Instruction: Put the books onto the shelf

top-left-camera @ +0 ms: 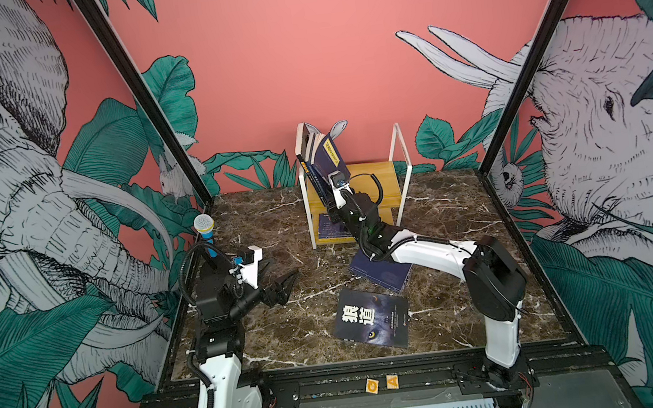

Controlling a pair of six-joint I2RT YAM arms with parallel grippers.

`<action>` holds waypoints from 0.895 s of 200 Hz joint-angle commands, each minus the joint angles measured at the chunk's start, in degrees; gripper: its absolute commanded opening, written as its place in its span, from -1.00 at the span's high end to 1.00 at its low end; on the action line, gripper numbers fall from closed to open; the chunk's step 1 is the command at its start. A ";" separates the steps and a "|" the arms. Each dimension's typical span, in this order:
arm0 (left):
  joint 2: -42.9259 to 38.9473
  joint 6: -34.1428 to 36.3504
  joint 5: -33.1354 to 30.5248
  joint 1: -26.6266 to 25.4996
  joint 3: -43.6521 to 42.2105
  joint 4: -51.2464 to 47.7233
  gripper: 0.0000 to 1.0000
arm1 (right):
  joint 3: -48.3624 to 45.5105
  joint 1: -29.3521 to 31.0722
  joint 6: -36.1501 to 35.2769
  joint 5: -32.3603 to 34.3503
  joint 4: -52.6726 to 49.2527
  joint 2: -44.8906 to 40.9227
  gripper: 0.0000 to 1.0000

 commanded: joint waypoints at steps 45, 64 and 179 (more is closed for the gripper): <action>-0.05 0.33 1.09 0.39 -0.50 0.59 -0.99 | -11.31 3.13 -0.43 -0.92 0.67 -13.01 0.18; -0.40 0.13 1.16 0.38 -0.72 0.98 -0.99 | -13.63 3.11 -1.24 -0.45 -2.37 -16.43 0.28; -0.46 1.17 1.16 -0.53 -0.01 -0.42 -0.99 | 14.61 -11.48 -4.24 -0.96 -29.28 1.03 1.00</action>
